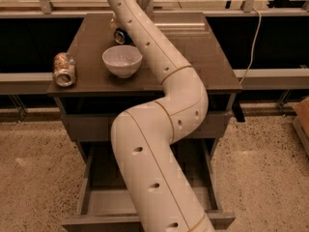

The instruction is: Place pepsi can into middle drawer

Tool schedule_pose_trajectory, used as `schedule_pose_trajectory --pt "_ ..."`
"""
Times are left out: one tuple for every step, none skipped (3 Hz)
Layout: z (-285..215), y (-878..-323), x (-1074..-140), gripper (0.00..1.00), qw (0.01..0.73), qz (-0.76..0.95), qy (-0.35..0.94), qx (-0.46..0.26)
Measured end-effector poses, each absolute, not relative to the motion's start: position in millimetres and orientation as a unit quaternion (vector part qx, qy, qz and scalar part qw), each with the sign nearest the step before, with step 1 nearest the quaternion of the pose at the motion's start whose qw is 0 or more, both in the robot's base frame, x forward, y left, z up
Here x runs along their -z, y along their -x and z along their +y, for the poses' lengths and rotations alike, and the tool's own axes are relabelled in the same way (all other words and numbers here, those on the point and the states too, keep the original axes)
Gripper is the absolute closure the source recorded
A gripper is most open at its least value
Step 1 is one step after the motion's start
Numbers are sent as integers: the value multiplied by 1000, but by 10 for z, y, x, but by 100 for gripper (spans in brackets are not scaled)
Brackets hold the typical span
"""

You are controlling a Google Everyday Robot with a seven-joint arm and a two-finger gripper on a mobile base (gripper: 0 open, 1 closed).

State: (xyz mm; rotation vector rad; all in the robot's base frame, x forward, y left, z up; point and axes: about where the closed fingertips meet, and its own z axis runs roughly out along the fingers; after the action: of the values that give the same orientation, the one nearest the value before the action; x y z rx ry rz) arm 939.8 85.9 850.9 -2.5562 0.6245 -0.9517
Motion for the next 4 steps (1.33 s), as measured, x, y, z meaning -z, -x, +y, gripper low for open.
schedule_pose_trajectory --pt "865 -9355 -8515 59 169 219 903 328" --pt "854 -9303 -8509 83 169 218 907 318" --pt "762 -9190 -8530 100 189 239 907 291" --pt "581 -8953 -8781 100 244 272 898 244"
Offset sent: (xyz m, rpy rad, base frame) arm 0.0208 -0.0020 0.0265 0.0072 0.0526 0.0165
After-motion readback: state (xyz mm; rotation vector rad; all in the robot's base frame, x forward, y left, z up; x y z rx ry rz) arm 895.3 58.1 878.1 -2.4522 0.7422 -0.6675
